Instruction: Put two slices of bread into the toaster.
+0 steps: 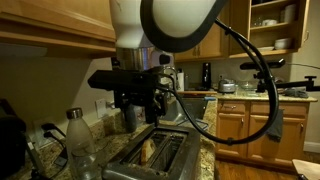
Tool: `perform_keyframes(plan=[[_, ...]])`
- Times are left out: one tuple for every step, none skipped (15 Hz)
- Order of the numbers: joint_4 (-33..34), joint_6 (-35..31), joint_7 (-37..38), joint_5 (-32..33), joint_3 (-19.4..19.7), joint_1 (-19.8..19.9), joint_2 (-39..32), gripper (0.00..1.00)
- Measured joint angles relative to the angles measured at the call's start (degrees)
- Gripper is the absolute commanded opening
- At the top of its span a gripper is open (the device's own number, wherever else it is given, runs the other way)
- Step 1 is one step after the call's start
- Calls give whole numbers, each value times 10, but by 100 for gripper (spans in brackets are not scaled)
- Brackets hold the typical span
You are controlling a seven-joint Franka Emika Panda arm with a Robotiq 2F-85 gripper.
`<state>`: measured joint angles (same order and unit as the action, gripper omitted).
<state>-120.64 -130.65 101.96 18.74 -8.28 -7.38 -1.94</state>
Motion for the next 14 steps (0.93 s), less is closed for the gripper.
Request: perform_keyframes(plan=[[0, 0, 0, 0, 4, 1, 1, 100], [0, 0, 0, 1, 9, 2, 2, 100], [0, 0, 0, 3, 15, 4, 4, 100], [0, 0, 3, 5, 20, 7, 5, 100], [0, 0, 4, 7, 26, 9, 6, 100], [0, 0, 6, 8, 32, 12, 7, 100], [0, 0, 7, 8, 36, 16, 8, 100], [-1, 0, 10, 8, 40, 19, 9, 100], [-1, 0, 13, 9, 43, 23, 11, 100], [-2, 1, 16, 9, 46, 25, 13, 100], [-3, 1, 19, 9, 49, 29, 14, 100], [-4, 2, 23, 9, 52, 32, 16, 100], [-6, 2, 30, 9, 55, 36, 18, 100], [-8, 2, 36, 9, 58, 40, 18, 100]])
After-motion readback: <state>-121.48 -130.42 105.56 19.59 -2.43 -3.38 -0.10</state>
